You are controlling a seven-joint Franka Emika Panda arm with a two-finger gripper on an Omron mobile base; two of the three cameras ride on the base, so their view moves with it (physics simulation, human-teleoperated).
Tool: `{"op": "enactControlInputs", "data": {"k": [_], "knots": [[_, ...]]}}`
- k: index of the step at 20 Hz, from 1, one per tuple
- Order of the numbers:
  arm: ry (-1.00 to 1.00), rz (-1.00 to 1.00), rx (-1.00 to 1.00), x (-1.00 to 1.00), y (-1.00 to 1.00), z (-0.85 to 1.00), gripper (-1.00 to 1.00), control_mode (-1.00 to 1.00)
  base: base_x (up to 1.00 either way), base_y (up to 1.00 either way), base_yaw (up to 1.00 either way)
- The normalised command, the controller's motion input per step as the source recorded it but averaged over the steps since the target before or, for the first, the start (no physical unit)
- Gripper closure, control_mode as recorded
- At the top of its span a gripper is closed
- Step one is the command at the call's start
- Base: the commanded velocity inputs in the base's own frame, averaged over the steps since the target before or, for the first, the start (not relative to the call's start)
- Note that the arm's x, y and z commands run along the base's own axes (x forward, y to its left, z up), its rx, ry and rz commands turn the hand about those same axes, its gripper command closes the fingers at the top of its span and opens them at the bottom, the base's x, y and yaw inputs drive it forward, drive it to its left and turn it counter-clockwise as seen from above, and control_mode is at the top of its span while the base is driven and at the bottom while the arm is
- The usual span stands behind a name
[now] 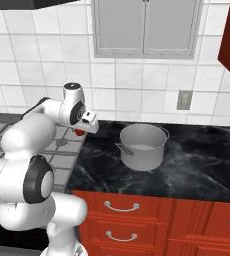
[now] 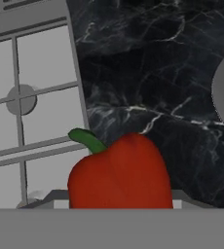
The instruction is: Turn on the sink faucet. Then move the bell pepper from the counter to the sink. Turn off the sink. Move the vegetable from the sink to the pot next to the stove. Finally move the pot to the front right burner.
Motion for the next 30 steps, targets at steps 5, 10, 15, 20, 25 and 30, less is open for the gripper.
{"op": "enactControlInputs", "data": {"k": [5,10,15,20,25,30], "knots": [[0.00,0.00,0.00,0.00,0.00,0.00,1.00,1.00,0.37,-0.06,0.03],[0.00,0.00,0.00,0.00,0.00,0.00,1.00,1.00,0.10,0.00,0.02],[-0.03,0.01,0.00,-0.09,-0.02,-0.02,1.00,-1.00,0.00,0.00,0.01],[0.00,0.00,0.04,-0.05,-0.49,0.00,1.00,-1.00,0.00,0.00,0.00],[0.00,0.00,0.05,0.01,-0.76,0.11,1.00,-1.00,0.00,0.00,0.00],[0.00,0.00,0.04,0.12,-0.73,0.11,1.00,-1.00,0.00,0.00,0.00]]}}
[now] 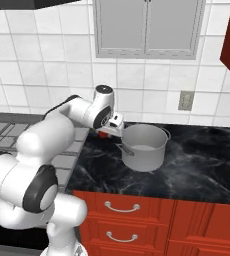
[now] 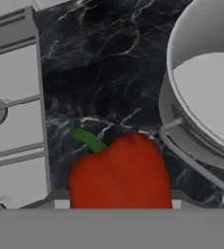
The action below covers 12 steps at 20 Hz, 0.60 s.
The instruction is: Turn on the sink faucet. Then move the bell pepper from the counter to the sink. Turn off the sink. Move the vegetable from the sink to the pot next to the stove. Finally move the pot to the front right burner.
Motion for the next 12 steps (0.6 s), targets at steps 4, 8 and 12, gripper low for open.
{"op": "enactControlInputs", "data": {"k": [4,8,12], "knots": [[0.00,-0.02,0.02,0.12,-0.64,0.10,1.00,-1.00,0.00,0.00,0.00],[0.00,-0.02,0.00,0.08,-0.57,0.03,1.00,-1.00,0.00,0.00,0.00],[0.00,-0.04,0.00,0.04,-0.50,0.00,1.00,-1.00,0.00,0.00,0.00]]}}
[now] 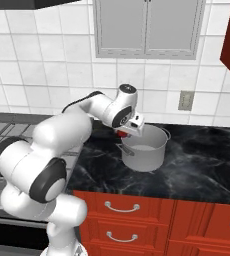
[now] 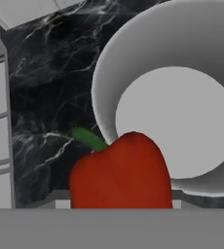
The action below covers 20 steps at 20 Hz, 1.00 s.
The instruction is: Turn on the sink faucet. Then move the bell pepper from the counter to the sink. Turn off the sink. Move the vegetable from the sink to the pot next to the stove. Finally move the pot to the front right burner.
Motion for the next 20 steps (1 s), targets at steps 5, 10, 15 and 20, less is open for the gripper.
{"op": "enactControlInputs", "data": {"k": [5,10,15,20], "knots": [[0.00,-0.10,0.00,0.10,-0.51,0.00,1.00,-1.00,0.00,0.00,0.00],[0.01,-0.06,0.00,0.20,-0.43,-0.10,1.00,-1.00,0.00,0.00,0.00],[0.06,-0.01,-0.03,0.15,-0.05,-0.29,1.00,-1.00,0.00,0.00,0.00],[0.10,-0.01,-0.03,0.17,0.00,-0.31,1.00,-1.00,0.00,0.00,0.00]]}}
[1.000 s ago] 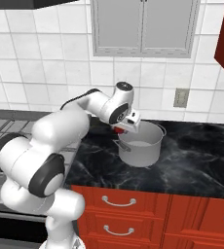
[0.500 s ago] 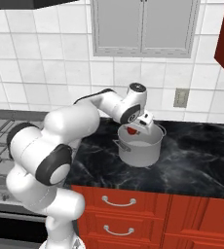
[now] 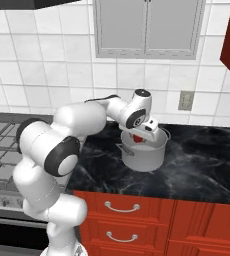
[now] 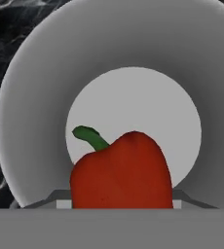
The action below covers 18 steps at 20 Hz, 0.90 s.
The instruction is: Turn on the sink faucet. Then move the bell pepper from the counter to the sink. Turn off the sink. Move the vegetable from the sink to the pot next to the stove. Finally move the pot to the front right burner.
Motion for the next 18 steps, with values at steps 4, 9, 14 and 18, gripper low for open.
{"op": "enactControlInputs", "data": {"k": [4,9,14,18], "knots": [[0.10,0.00,0.00,0.12,-0.04,-0.20,1.00,-1.00,0.00,0.00,0.00],[0.07,0.00,0.00,0.01,-0.09,-0.16,1.00,-1.00,0.00,0.00,0.00],[0.03,0.00,0.00,0.13,-0.11,-0.09,1.00,-1.00,0.00,0.00,0.00],[0.02,0.00,0.00,0.14,-0.04,-0.11,1.00,-1.00,0.00,0.00,0.00]]}}
